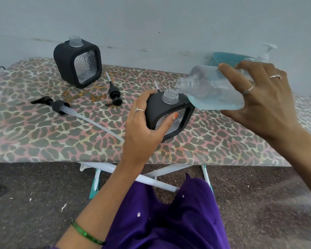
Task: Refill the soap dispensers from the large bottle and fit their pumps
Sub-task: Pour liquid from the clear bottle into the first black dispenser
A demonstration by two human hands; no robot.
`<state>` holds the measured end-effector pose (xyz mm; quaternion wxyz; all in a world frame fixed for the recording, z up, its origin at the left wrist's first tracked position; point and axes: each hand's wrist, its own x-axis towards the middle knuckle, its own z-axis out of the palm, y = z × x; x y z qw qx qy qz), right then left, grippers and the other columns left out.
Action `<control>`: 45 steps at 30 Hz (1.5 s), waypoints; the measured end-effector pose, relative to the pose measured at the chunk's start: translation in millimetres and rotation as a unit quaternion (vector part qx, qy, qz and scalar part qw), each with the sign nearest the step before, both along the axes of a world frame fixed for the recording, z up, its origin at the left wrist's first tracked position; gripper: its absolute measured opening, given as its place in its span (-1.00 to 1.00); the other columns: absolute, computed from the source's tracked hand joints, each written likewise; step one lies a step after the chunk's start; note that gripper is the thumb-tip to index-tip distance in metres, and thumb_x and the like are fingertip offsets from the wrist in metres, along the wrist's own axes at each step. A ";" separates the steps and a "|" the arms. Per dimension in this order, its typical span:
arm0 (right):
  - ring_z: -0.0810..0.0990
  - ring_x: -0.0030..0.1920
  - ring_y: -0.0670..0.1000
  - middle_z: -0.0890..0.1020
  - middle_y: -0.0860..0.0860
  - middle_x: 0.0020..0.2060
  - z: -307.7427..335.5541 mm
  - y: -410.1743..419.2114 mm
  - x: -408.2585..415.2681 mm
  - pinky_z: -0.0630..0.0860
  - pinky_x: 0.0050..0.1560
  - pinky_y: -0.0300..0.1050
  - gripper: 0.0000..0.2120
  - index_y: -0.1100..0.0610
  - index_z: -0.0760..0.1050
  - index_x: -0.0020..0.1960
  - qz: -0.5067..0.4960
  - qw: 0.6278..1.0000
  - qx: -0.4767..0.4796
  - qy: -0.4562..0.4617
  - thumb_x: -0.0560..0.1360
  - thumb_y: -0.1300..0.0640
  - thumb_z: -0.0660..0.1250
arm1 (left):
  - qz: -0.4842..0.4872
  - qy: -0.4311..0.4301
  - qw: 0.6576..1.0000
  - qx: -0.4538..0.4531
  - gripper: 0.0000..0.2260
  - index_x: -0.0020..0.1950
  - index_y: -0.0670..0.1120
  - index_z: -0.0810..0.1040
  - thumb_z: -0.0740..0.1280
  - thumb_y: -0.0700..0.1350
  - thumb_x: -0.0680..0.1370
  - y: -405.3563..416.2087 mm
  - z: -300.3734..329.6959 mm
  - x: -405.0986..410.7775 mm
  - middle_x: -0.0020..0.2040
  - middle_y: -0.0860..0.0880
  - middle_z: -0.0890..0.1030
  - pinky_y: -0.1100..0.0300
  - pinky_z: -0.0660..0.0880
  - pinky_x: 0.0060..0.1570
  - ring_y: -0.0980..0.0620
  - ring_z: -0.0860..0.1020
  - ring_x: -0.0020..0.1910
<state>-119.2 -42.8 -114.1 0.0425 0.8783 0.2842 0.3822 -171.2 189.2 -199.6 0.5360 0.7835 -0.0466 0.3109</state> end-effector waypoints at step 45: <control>0.50 0.08 0.30 0.52 0.26 0.16 11.0 0.8 2.6 0.38 -0.01 0.18 -0.41 0.01 0.32 0.41 0.007 0.999 -0.032 -0.038 0.47 -0.14 0.39 | 0.001 -0.012 1.000 0.004 -0.49 0.37 -0.15 0.41 0.47 -0.01 0.49 0.1 1.3 -1.4 0.19 -0.08 0.55 0.23 0.54 0.09 0.02 0.56 0.13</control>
